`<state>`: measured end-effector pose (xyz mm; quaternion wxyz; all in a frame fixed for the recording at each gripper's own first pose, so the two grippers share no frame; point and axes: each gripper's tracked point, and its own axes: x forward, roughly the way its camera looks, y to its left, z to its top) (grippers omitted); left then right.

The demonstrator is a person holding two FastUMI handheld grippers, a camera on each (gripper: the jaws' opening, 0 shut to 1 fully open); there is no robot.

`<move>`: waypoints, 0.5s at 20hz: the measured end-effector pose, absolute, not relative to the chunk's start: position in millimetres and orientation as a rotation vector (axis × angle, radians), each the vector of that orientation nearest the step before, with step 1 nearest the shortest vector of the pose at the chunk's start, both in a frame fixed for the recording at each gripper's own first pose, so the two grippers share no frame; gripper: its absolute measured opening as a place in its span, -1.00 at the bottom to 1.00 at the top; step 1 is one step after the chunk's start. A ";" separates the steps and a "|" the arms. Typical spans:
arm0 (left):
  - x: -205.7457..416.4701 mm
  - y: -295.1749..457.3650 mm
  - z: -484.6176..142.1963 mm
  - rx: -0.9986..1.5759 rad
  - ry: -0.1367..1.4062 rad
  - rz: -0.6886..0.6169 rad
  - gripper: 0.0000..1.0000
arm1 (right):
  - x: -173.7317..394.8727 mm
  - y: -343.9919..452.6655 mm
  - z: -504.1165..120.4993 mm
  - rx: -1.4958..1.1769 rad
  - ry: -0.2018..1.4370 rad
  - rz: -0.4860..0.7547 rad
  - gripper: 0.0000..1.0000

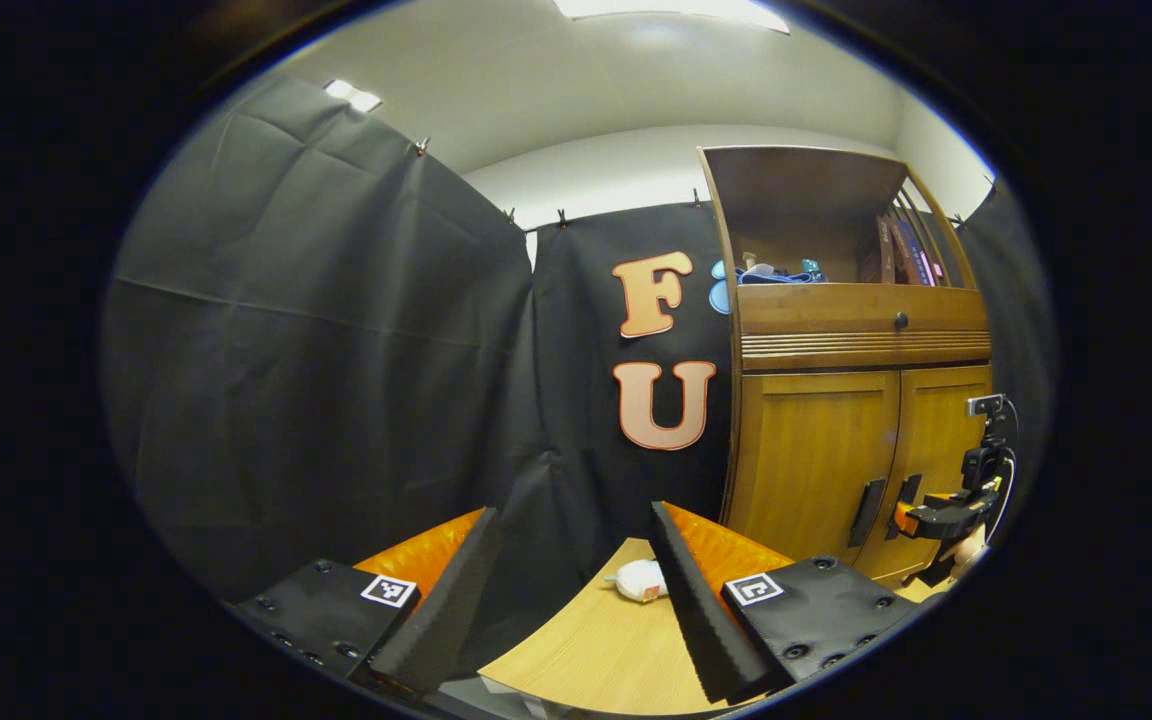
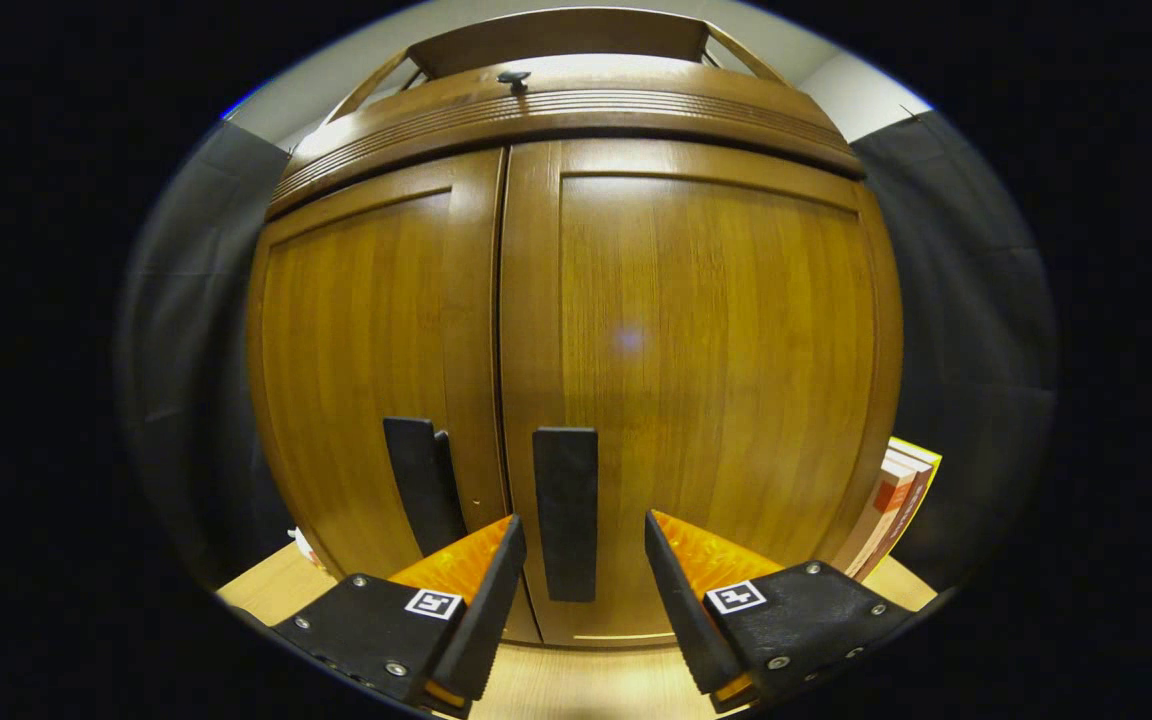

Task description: Open the right door of the double-door shoe cabinet with the right hand, and open the left door with the left hand.

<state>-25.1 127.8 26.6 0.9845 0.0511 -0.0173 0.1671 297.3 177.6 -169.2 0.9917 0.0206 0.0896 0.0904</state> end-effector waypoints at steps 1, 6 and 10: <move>-24.1 128.6 25.1 0.099 -0.032 0.339 0.86 | 300.0 179.5 -175.2 0.045 0.191 0.184 0.46; -23.2 126.7 19.9 0.133 -0.015 0.337 0.86 | 311.5 182.2 -189.4 0.093 0.226 0.151 0.19; -24.7 125.4 20.4 0.134 -0.016 0.332 0.86 | 316.3 186.0 -189.9 0.117 0.228 0.156 -0.26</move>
